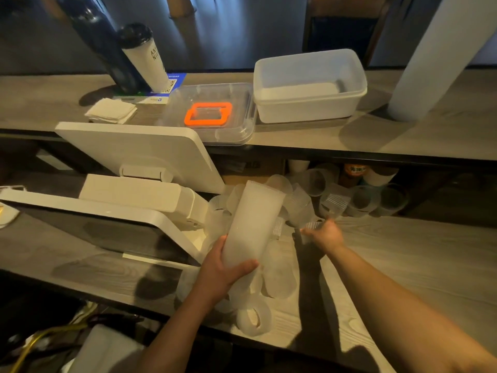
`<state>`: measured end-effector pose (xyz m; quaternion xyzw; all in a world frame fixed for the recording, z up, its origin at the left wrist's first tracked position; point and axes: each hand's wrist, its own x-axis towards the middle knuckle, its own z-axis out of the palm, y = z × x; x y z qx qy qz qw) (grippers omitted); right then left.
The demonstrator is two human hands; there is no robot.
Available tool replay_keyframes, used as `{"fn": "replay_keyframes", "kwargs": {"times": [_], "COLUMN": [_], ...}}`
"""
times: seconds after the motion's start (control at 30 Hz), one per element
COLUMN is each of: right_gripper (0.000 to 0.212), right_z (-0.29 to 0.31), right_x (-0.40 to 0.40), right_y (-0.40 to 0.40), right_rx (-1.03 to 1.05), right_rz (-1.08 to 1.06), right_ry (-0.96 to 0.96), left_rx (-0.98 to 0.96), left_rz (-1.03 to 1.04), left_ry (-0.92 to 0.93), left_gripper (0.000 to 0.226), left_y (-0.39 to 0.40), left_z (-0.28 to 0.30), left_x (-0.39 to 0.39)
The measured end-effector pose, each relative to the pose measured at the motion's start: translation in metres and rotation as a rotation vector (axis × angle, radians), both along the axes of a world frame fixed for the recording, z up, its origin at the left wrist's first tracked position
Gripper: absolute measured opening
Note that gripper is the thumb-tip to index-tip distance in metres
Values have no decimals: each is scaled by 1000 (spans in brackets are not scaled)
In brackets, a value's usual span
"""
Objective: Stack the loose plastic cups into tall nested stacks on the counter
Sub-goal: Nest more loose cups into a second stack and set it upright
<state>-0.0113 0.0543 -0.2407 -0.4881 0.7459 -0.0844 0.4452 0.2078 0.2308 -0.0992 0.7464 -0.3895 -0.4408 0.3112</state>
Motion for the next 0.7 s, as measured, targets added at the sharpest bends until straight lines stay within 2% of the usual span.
{"fn": "replay_keyframes", "kwargs": {"times": [0.2,0.37,0.47,0.57,0.7], "right_gripper": [88,78,64,49,51], "right_z": [11,40,68,108,148], "right_x": [-12,-29,-35,-39,-52], "right_y": [19,35,37,32,24], "right_rx": [11,44,-34,-107,-200], "right_rz": [-178,-310,-317,-285,-235], "right_ry": [-202,-521,-711,-859,-981], "left_rx": [5,-16,-7,-3,-14], "left_rz": [7,-20,-60,-74,-106], "left_ry": [-7,-19,-84,-29,38], "left_gripper": [86,99,103,98,96], "left_y": [-3,-12,-16,-18,-18], "left_z": [-1,1,3,9,14], "left_x": [-3,-9,-13,-21,-31]}}
